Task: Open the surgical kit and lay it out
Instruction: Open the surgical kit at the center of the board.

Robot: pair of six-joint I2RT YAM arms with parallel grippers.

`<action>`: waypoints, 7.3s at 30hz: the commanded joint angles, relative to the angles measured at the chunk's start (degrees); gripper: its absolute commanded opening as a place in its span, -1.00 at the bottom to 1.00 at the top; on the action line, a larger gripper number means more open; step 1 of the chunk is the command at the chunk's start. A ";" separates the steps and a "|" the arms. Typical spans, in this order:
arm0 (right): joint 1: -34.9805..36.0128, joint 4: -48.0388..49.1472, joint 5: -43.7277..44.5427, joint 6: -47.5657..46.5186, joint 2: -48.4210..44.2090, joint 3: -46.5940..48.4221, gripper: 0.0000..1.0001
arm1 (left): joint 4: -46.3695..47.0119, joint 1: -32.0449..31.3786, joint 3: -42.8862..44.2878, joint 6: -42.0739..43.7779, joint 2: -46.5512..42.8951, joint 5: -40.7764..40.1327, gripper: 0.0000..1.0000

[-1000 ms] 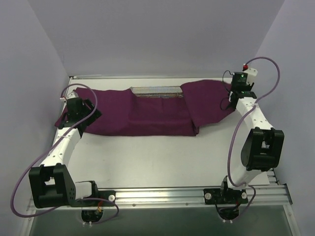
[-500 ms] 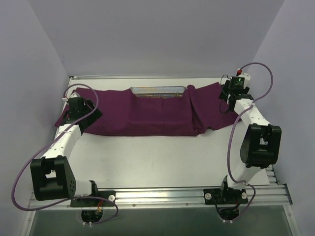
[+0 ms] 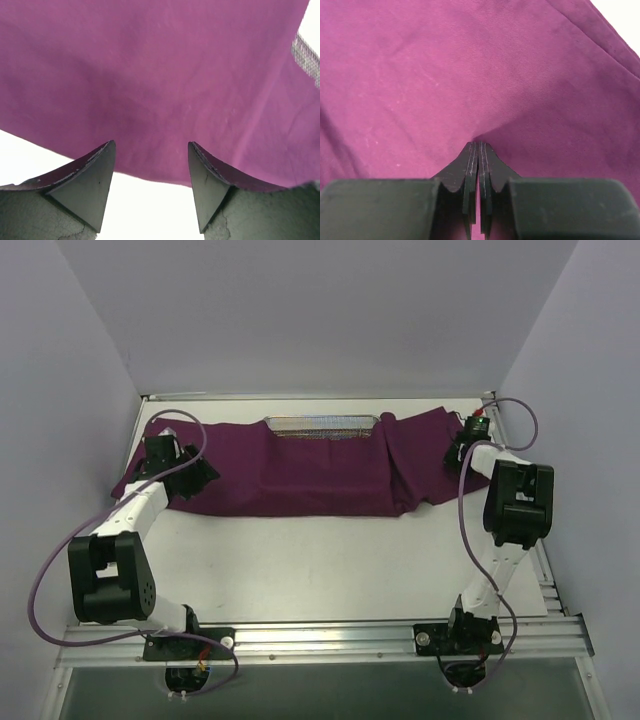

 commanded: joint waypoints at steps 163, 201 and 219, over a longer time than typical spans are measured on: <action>18.99 -33.86 3.09 20.49 11.58 45.24 -1.00 | -21.43 13.81 17.09 7.12 7.60 17.87 -0.06; 24.96 -35.71 -3.42 17.58 -35.17 -19.45 -1.00 | -14.66 2.57 25.78 -13.44 17.70 18.41 0.24; 27.43 -33.59 -1.31 19.96 -38.43 -21.12 -1.00 | -35.04 -7.72 74.55 -10.64 49.60 -3.13 0.29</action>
